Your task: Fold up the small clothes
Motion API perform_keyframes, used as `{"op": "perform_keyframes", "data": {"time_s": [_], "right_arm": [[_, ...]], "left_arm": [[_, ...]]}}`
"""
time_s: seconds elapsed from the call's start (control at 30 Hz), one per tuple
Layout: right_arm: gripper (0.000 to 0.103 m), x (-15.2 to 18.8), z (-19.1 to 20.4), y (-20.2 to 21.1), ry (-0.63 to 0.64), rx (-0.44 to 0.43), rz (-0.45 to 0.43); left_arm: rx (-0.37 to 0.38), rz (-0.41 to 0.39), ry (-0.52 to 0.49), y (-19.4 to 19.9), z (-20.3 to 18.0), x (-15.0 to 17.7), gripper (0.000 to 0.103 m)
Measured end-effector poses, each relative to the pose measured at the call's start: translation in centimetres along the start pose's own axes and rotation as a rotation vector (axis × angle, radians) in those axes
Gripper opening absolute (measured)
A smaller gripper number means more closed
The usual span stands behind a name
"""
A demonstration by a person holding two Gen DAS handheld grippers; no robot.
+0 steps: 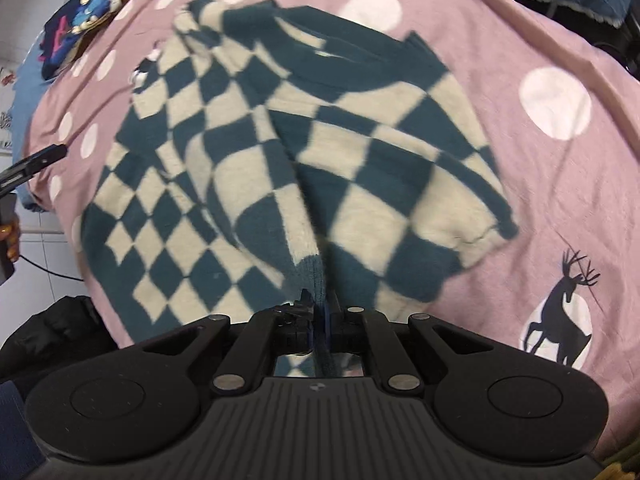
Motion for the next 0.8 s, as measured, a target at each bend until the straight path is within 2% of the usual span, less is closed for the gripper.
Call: {"op": "perform_keyframes", "data": {"time_s": [0.2, 0.27, 0.33, 0.47, 0.5, 0.57, 0.6, 0.63, 0.67, 0.7, 0.77, 0.8], "right_arm": [[0.008, -0.9, -2.8, 0.4, -0.032, 0.054, 0.011], [0.01, -1.1, -3.8, -0.5, -0.054, 0.107, 0.032], [0.014, -1.3, -4.0, -1.5, -0.051, 0.146, 0.029], [0.027, -1.2, -2.7, -2.6, 0.058, 0.242, 0.007], [0.031, -1.1, -2.2, -2.4, 0.08, 0.267, -0.016], [0.051, -0.8, -1.4, -0.9, 0.07, 0.305, -0.12], [0.074, -0.5, -0.9, 0.1, 0.064, 0.352, -0.182], [0.084, -0.2, -0.3, 1.2, 0.078, 0.41, -0.252], [0.085, 0.2, 0.5, 2.1, 0.103, 0.451, -0.322], [0.084, 0.7, 1.0, 2.7, 0.126, 0.464, -0.377], [0.083, 1.5, 2.1, 3.2, 0.143, 0.434, -0.449], [0.078, 2.0, 2.6, 3.0, 0.143, 0.401, -0.471]], "left_arm": [[-0.016, 0.025, -0.016, -0.5, -0.1, 0.8, 0.088], [-0.023, 0.031, -0.029, -0.6, 0.0, 1.3, 0.088], [-0.037, 0.03, -0.043, -0.6, 0.1, 1.6, 0.088], [-0.051, 0.012, -0.051, -0.8, 0.6, 0.9, 0.088], [-0.049, 0.0, -0.051, -0.8, 0.5, 0.3, 0.088], [-0.035, -0.023, -0.056, -1.0, 0.0, -1.2, 0.085], [-0.016, -0.032, -0.065, -1.3, -0.7, -2.2, 0.083], [0.003, -0.039, -0.081, -1.7, -1.5, -3.1, 0.077], [0.028, -0.043, -0.112, -2.3, -2.6, -4.0, 0.067], [0.048, -0.045, -0.156, -3.0, -4.2, -4.9, 0.062], [0.078, -0.041, -0.238, -5.0, -7.2, -6.3, 0.045], [0.094, -0.03, -0.272, -6.2, -8.8, -6.9, 0.04]]}}
Point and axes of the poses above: each gripper's, at about its wrist camera, not at the fingertips, and y roughly against the way its jaws point, z to its left, x to its underside, the point moved 3 cm from there along -y, roughly the way its jaws point, and after that the axes turned 2 degrees about -x, right-handed, at the moved point
